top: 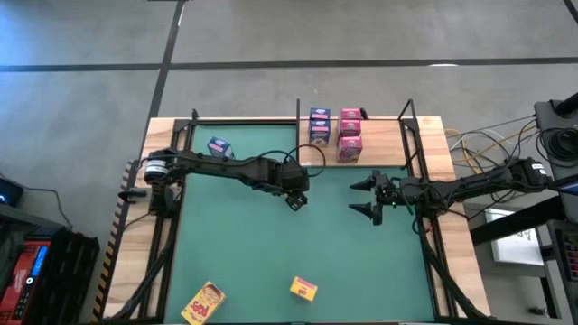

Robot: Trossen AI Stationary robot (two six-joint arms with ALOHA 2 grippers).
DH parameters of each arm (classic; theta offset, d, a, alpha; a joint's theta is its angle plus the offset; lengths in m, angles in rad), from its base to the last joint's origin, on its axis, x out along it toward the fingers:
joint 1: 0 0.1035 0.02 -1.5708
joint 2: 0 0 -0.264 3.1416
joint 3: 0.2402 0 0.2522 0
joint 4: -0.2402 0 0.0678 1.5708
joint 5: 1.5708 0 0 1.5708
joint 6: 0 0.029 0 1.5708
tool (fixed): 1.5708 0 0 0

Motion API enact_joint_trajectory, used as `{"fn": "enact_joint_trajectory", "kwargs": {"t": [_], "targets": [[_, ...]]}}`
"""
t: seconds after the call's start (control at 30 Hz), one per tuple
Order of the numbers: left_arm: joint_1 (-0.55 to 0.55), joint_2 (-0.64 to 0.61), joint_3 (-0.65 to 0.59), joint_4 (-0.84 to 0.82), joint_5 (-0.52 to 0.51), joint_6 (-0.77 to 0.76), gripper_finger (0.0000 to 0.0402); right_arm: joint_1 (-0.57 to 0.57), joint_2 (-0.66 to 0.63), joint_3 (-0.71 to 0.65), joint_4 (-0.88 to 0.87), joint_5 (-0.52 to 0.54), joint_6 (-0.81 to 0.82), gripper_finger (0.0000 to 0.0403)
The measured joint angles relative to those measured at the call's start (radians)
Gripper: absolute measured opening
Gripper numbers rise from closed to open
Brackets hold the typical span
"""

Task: Stack cereal on shelf
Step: Move the middle left yellow cereal box to the center, then adjust the bottom left yellow cereal box

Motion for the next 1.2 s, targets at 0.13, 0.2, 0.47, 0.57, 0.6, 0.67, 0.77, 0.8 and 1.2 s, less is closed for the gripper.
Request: {"fn": "enact_joint_trajectory", "kwargs": {"t": [0.13, 0.2, 0.47, 0.57, 0.6, 0.67, 0.77, 0.8, 1.2], "targets": [[0.0, 0.0, 0.0, 0.04, 0.021, 0.042, 0.0272, 0.0, 0.0, 0.0, 0.0, 0.0, 0.0, 0.0373], [0.0, 0.0, 0.0, 0.054, 0.021, 0.056, 0.0272, 0.0, 0.0, 0.0, 0.0, 0.0, 0.0, 0.0373], [0.0, 0.0, -0.001, 0.078, 0.021, 0.073, 0.0277, 0.0, 0.0, 0.0, 0.0, 0.0, 0.0, 0.0373], [0.0, 0.0, -0.003, 0.083, 0.021, 0.073, 0.029, 0.0, 0.0, 0.0, 0.0, 0.0, 0.0, 0.0373], [0.0, 0.0, -0.004, 0.083, 0.021, 0.073, 0.0295, 0.0, 0.0, 0.0, 0.0, 0.0, 0.0, 0.0373], [0.0, 0.0, -0.008, 0.092, 0.021, 0.073, 0.0306, 0.0, 0.0, 0.0, 0.0, 0.0, 0.0, 0.0373], [0.002, 0.011, -0.009, 0.104, 0.021, 0.073, 0.0321, 0.0, 0.0, 0.0, 0.0, 0.0, 0.0, 0.0373], [0.003, 0.018, -0.009, 0.107, 0.021, 0.073, 0.0325, 0.0, 0.0, 0.0, 0.0, 0.0, 0.0, 0.0373], [0.006, 0.065, 0.026, 0.109, 0.028, 0.047, 0.0366, 0.0, 0.0, 0.0, 0.0, 0.0, 0.0, 0.0373]]}}
